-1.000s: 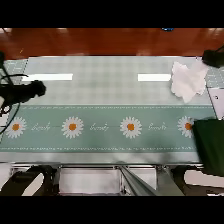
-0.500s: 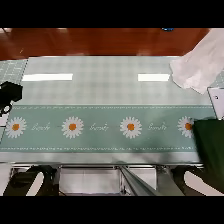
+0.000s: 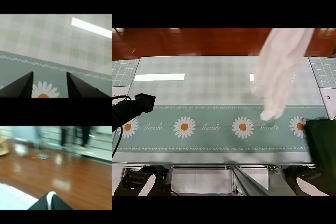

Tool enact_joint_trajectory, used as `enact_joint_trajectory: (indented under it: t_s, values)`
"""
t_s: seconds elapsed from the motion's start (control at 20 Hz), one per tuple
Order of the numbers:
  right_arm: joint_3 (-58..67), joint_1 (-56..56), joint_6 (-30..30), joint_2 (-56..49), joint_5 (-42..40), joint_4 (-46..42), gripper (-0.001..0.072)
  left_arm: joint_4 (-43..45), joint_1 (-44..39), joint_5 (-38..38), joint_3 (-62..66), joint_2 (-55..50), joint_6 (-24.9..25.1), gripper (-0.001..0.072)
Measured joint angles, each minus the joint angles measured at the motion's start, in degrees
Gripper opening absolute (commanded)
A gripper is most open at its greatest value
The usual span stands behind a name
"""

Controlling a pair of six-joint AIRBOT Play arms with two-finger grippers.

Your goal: Fold the shirts.

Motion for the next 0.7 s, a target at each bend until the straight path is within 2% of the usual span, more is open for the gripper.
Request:
enact_joint_trajectory:
  t_s: [0.15, 0.35, 0.65, 0.7]
  values:
    - [-0.5, 9.4, 0.4, -0.9, 1.0, -0.5, 0.002, 0.0, -0.7, 0.2, -0.4, 0.1, 0.5, 0.0506]
    - [-8.2, 19.6, 2.4, -4.3, 2.6, -0.9, 0.002, 0.2, -0.9, 0.6, -0.5, 0.1, 1.7, 0.0506]
    - [-21.1, 25.4, 5.8, -17.8, -2.1, 5.7, 0.0022, 0.4, -1.0, 1.5, -2.0, -0.1, 2.2, 0.0507]
    - [-21.9, 25.6, 6.1, -20.3, -3.2, 7.4, 0.011, -0.1, -1.0, 1.7, -2.7, -0.3, 2.3, 0.0506]
